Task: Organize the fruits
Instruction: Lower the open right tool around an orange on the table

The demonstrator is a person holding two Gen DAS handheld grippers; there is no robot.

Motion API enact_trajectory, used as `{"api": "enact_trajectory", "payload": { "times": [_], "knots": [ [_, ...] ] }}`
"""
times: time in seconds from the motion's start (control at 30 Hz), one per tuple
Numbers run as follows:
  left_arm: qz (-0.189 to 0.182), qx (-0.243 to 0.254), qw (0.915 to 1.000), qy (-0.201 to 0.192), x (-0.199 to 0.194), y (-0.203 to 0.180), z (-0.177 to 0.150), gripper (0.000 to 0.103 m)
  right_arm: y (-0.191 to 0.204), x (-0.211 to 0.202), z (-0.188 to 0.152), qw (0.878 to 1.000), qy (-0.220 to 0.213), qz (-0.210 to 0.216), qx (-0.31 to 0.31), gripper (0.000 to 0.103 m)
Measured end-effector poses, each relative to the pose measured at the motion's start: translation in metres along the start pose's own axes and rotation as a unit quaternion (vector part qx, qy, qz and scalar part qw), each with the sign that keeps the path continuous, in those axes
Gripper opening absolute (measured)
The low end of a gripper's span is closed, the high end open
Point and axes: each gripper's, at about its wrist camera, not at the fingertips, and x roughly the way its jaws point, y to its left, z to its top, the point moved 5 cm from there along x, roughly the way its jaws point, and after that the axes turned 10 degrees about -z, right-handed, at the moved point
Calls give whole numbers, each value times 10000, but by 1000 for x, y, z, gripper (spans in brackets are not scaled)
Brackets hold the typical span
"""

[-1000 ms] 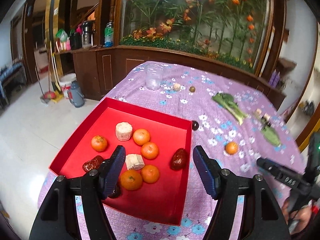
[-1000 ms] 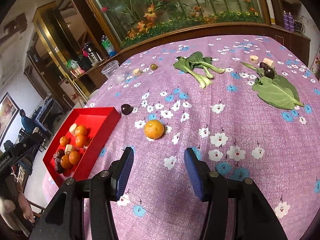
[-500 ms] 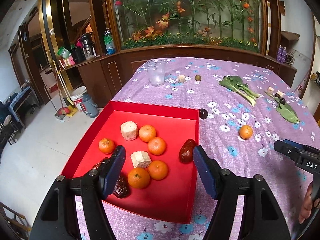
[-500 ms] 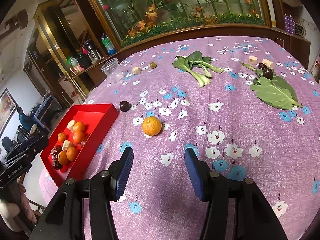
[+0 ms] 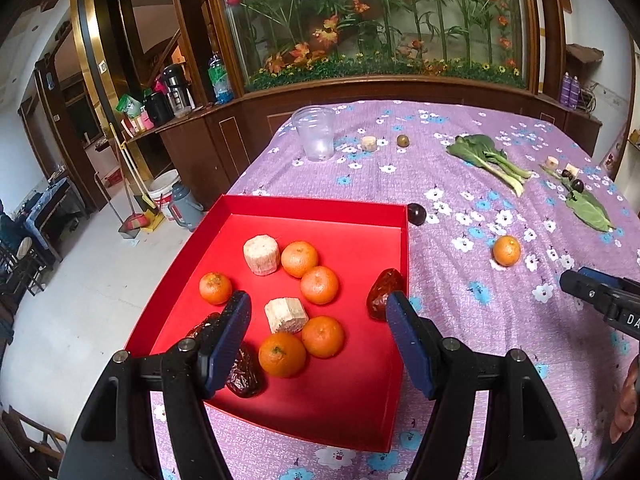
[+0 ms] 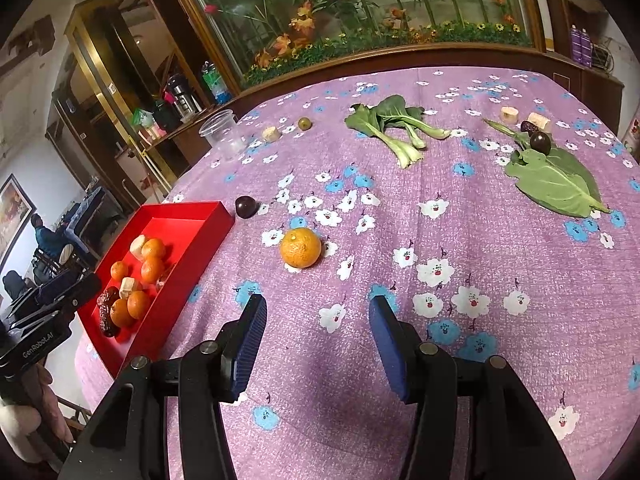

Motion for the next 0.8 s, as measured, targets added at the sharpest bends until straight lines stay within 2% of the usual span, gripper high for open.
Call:
{"api": "enact_trajectory", "payload": {
  "times": [0.23, 0.8],
  "knots": [
    [125, 95, 9998, 149, 9, -2, -2, 69, -1, 4, 1, 10000, 35, -15, -11, 58],
    [152, 207, 9995, 175, 13, -9, -2, 70, -6, 8, 2, 10000, 86, -41, 11, 59]
  ]
}}
